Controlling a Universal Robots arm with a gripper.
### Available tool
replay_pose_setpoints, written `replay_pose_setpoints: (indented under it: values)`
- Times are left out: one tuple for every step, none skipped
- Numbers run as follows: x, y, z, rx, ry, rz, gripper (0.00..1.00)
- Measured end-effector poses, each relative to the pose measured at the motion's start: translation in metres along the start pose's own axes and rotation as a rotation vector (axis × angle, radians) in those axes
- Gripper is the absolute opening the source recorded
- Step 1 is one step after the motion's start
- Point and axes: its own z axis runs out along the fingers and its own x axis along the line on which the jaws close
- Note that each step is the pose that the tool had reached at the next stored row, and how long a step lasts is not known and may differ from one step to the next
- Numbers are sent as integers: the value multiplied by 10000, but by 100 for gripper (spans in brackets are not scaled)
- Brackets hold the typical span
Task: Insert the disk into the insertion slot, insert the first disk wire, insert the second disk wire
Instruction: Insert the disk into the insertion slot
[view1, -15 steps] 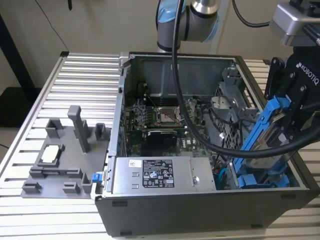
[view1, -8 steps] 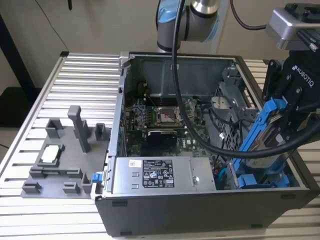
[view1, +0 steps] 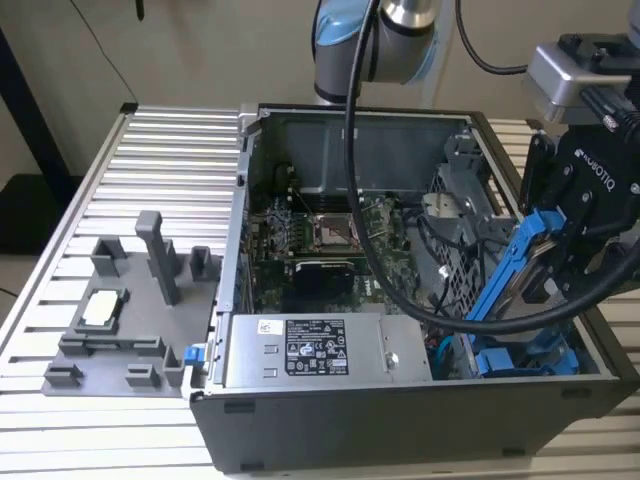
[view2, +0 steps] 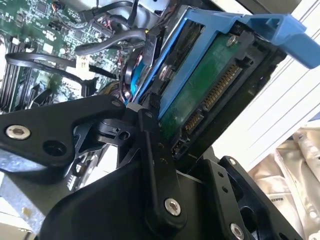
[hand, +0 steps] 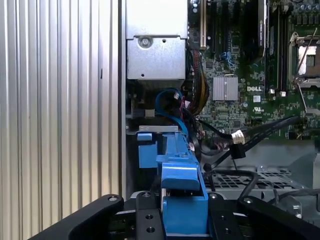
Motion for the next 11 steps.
replay_pose_setpoints:
  values:
    - [0,-2,20,0,-2,-3,33]
    - [-1,-3,37,-1,1,-5,33]
    - [-2,-4,55,-1,1,-6,33]
    - [-1,-6,73,-1,-1,-7,33]
    - [-2,-6,91,-1,2,-7,33]
    - [-2,-7,109,0,1,-7,33]
    - [-2,-8,128,-1,3,-7,33]
    - [-3,-9,144,0,8,-8,33]
    - [-4,-10,162,0,9,-9,33]
    - [-4,-10,182,-1,7,-9,33]
    - [-4,-11,200,-1,8,-9,33]
